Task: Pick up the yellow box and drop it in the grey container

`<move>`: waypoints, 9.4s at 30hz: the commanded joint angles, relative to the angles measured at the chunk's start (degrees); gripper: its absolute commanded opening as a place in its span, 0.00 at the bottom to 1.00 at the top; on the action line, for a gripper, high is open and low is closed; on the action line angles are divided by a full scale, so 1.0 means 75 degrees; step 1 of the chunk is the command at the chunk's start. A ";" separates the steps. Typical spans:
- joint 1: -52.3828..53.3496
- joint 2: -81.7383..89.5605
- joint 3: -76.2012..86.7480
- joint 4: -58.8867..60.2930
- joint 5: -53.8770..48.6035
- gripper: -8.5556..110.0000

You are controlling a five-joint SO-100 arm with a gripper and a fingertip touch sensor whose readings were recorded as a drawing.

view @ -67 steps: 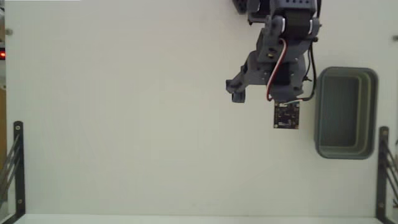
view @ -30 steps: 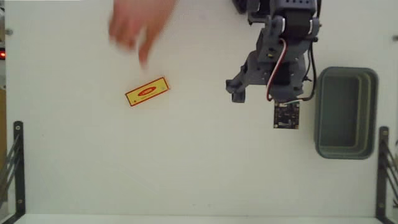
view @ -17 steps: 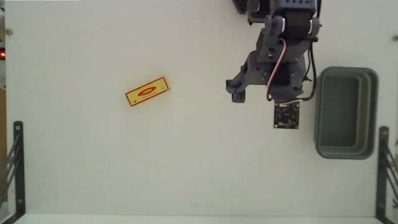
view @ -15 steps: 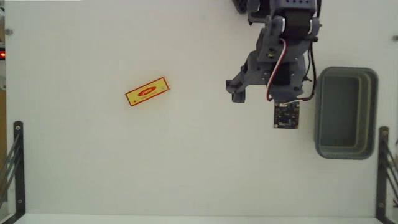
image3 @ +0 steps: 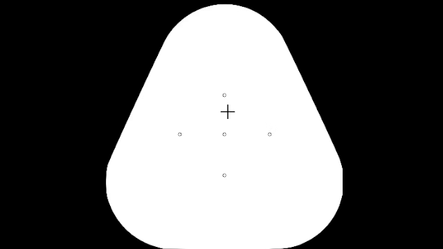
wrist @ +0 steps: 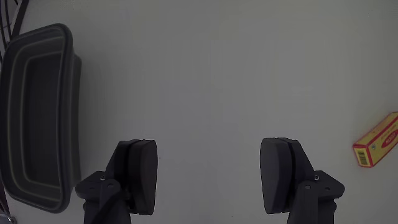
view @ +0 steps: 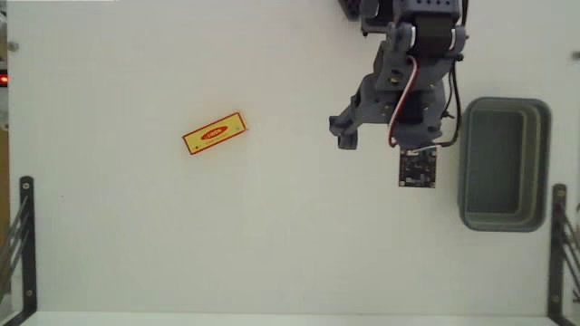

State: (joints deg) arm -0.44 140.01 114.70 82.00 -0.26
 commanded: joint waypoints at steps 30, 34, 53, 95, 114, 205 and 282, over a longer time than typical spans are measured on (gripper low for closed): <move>0.0059 0.0281 -0.0019 -0.0005 0.0035 1.00; 0.0059 0.0281 -0.0019 -0.0005 0.0035 1.00; 0.0059 0.0281 -0.0019 -0.0005 0.0035 1.00; 0.0059 0.0281 -0.0019 -0.0005 0.0035 1.00; 0.0059 0.0281 -0.0019 -0.0005 0.0035 1.00; 0.2719 0.0281 -0.0019 -0.0005 0.0035 1.00; 0.5539 0.0281 -0.0019 -0.0005 0.0035 1.00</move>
State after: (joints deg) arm 40.43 140.01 114.70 82.00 -0.26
